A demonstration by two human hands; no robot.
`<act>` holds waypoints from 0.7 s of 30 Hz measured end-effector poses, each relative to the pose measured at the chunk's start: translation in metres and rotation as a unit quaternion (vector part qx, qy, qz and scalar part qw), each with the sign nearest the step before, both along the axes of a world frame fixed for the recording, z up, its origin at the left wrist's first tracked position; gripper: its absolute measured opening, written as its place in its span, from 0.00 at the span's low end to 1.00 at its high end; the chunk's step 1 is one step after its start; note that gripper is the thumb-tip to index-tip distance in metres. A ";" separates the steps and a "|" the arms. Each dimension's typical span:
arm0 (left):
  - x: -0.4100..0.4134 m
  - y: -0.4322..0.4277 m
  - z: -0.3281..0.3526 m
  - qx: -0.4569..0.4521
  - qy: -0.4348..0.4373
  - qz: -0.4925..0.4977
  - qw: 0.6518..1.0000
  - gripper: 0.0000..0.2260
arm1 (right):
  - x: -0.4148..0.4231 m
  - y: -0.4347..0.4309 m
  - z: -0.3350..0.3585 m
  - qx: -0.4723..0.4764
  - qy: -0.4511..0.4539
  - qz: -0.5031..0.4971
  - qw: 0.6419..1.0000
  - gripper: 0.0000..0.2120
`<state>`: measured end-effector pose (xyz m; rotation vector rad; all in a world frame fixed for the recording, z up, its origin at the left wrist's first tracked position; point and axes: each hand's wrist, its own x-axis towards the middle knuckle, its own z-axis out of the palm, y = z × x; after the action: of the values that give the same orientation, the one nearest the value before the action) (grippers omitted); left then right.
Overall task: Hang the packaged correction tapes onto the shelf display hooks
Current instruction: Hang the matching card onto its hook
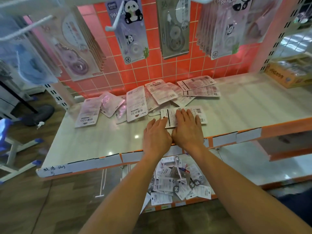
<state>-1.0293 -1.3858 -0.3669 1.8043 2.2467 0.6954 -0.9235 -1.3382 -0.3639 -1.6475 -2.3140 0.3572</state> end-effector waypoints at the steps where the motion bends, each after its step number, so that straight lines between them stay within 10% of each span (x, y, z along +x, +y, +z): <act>1: -0.001 0.000 -0.001 0.011 -0.009 -0.002 1.000 0.24 | 0.000 -0.001 -0.001 0.008 0.001 -0.001 1.000 0.29; 13: 0.000 -0.010 0.003 0.080 -0.141 0.061 0.985 0.29 | 0.011 -0.002 -0.006 0.064 0.144 0.057 0.986 0.17; 21: 0.000 -0.016 0.018 0.082 -0.234 0.037 0.968 0.34 | 0.031 -0.024 0.036 -0.121 0.471 -0.005 0.874 0.14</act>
<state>-1.0297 -1.4020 -0.3491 1.4272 1.9893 1.2087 -0.8923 -1.3617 -0.3277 -1.1477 -1.5374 1.1793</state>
